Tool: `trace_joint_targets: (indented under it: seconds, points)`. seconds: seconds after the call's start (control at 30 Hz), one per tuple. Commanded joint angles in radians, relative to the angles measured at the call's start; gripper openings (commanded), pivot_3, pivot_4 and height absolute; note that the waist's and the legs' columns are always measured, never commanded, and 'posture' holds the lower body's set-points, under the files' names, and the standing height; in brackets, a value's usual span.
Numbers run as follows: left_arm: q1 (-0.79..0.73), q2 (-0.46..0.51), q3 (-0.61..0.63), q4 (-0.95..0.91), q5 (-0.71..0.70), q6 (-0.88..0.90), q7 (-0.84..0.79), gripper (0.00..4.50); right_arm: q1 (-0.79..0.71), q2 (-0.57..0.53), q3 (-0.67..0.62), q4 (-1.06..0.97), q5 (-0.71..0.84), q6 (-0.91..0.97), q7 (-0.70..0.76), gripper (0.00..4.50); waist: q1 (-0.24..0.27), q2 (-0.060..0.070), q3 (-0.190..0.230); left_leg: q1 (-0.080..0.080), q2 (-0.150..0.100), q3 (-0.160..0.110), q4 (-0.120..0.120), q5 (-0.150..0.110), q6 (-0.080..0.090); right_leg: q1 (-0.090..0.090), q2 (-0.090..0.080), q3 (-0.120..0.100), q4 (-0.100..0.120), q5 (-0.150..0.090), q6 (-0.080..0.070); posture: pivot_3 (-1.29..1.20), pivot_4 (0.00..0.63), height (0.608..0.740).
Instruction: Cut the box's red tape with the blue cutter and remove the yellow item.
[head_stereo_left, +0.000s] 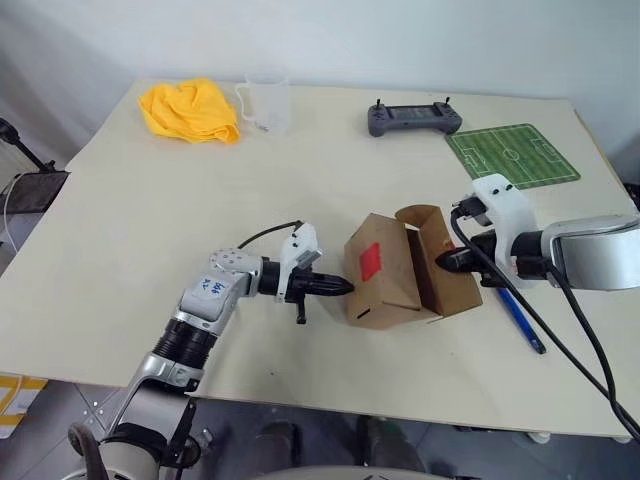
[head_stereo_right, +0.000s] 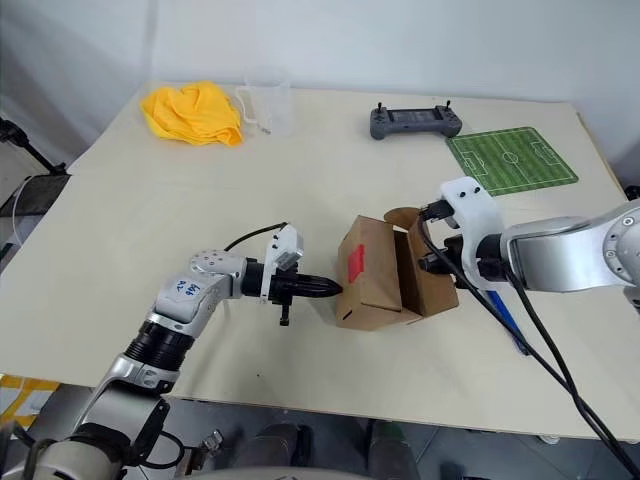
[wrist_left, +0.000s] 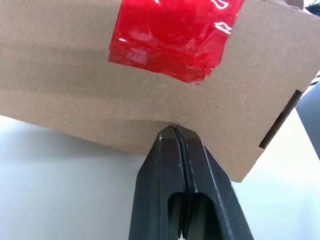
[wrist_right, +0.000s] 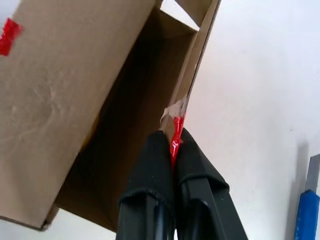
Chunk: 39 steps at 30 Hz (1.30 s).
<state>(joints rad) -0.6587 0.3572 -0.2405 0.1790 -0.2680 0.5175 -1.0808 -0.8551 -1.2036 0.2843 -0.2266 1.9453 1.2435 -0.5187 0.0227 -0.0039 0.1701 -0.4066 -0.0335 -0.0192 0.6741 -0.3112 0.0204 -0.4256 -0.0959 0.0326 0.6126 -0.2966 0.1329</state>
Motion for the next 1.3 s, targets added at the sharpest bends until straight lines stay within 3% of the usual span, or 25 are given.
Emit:
trace_joint_targets:
  seconds: [0.03, 0.43, 1.0, 1.3]
  points:
    - [-0.005, -0.018, -0.010, 0.010, 0.018, 0.006, 0.040, 0.00, -0.039, 0.051, 0.049, -0.025, 0.027, 0.011, -0.018, 0.04, -0.002, 0.000, 0.000, 0.000, 0.000, 0.000, 0.001, 0.000, 0.000, 0.000, 0.000, 0.000, 0.000, 0.000, 0.000, 0.00, 0.150, 0.740]
    - [0.048, 0.006, 0.011, -0.050, 0.029, 0.078, 0.117, 0.00, -0.119, 0.219, 0.091, -0.010, 0.027, -0.014, -0.136, 0.04, -0.025, -0.005, -0.004, 0.005, 0.001, 0.000, 0.003, -0.002, 0.005, 0.003, -0.001, 0.000, 0.004, 0.002, -0.001, 0.00, 0.150, 0.740]
    - [0.057, 0.022, 0.045, -0.052, 0.026, 0.095, 0.168, 0.00, -0.121, 0.226, 0.096, 0.002, 0.027, -0.011, -0.153, 0.04, -0.024, -0.005, -0.004, 0.002, 0.001, 0.000, -0.006, 0.003, 0.000, -0.001, -0.001, -0.001, -0.001, 0.004, -0.002, 0.00, 0.150, 0.740]
    - [0.059, 0.108, 0.067, -0.102, -0.012, 0.168, 0.112, 0.00, -0.201, 0.191, 0.117, -0.013, 0.027, 0.010, -0.212, 0.04, -0.025, -0.005, -0.003, 0.001, 0.001, 0.000, -0.010, 0.005, -0.003, -0.004, -0.001, -0.001, -0.001, 0.004, -0.003, 0.00, 0.150, 0.740]
